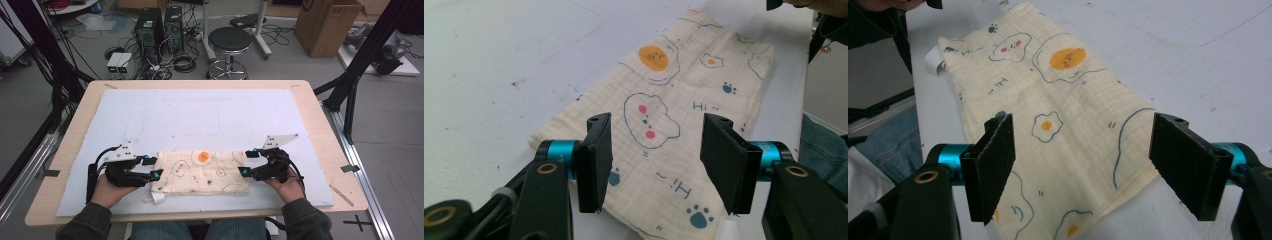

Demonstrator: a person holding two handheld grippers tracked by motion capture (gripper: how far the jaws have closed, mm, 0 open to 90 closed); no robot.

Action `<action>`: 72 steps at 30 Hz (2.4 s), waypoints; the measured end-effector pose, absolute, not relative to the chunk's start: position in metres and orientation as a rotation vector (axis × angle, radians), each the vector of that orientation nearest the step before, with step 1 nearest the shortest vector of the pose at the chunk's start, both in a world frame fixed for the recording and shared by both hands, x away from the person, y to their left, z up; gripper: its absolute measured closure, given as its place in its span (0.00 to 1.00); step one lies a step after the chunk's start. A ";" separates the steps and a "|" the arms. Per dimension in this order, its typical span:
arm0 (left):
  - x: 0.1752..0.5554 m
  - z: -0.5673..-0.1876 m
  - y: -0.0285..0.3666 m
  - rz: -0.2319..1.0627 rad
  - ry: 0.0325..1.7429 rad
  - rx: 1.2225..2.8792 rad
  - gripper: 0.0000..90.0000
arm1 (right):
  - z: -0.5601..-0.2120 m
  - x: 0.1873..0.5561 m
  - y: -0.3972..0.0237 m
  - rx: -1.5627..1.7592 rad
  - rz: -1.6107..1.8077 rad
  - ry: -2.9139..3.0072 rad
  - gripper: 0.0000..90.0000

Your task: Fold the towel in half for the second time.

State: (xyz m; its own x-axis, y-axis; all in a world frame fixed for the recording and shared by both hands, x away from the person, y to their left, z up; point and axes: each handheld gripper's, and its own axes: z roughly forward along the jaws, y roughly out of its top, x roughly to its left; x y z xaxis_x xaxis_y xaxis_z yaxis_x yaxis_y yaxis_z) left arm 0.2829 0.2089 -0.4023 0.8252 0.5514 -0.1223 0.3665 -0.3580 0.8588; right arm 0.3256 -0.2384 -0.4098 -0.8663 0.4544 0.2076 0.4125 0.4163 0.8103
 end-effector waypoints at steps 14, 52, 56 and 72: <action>0.295 -0.402 0.214 0.223 0.744 1.976 0.51 | -0.404 0.338 -0.241 0.835 1.432 2.586 0.31; 0.350 -0.405 0.210 0.282 0.924 1.935 0.54 | -0.405 0.407 -0.247 1.011 1.344 2.559 0.41; 0.355 -0.410 0.209 0.267 0.939 1.945 0.54 | -0.408 0.410 -0.247 1.030 1.331 2.568 0.42; 0.365 -0.423 0.205 0.244 0.988 1.966 0.53 | -0.419 0.418 -0.243 1.065 1.278 2.614 0.43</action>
State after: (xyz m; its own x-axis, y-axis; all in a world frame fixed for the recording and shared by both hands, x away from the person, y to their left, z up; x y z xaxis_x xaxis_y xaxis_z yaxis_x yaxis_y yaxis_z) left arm 0.3654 0.2055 -0.4234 0.6619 0.7223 -0.2004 0.5455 -0.2808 0.7896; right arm 0.4179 -0.2428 -0.4191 -0.7630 0.5975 0.2466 0.5616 0.4239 0.7105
